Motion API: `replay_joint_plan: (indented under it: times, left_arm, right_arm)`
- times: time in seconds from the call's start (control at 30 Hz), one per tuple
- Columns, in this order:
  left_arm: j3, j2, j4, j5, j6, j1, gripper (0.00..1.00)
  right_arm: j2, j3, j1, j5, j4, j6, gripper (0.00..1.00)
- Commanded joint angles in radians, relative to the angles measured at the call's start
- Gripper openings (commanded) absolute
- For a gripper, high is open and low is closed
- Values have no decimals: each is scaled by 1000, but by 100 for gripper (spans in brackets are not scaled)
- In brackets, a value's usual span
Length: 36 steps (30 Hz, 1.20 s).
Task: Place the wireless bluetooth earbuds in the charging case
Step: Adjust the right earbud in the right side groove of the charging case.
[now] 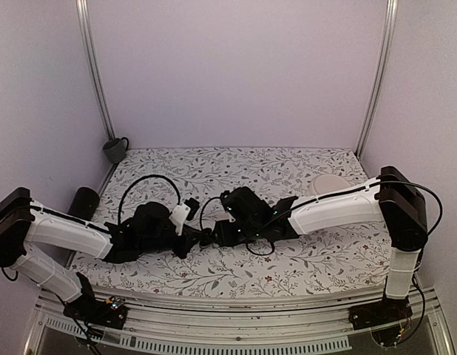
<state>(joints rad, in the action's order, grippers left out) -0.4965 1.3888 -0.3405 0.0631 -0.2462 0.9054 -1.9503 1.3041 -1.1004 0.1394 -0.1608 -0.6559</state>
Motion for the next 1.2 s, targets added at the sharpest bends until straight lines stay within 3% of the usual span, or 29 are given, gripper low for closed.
replay_joint_plan:
  times: [0.0, 0.4, 1.03, 1.17]
  left_arm:
    - [30, 32, -186, 53, 20, 52, 0]
    - [42, 116, -199, 190, -19, 113, 0]
    - [47, 141, -205, 197, -36, 133, 0]
    - [45, 144, -212, 194, -42, 132, 0]
  right_arm:
    - [-2, -85, 19, -37, 57, -37, 49]
    - [31, -180, 23, -69, 128, -142, 47]
    - [127, -228, 14, -49, 203, -242, 45]
    - [71, -152, -6, -71, 163, -218, 43]
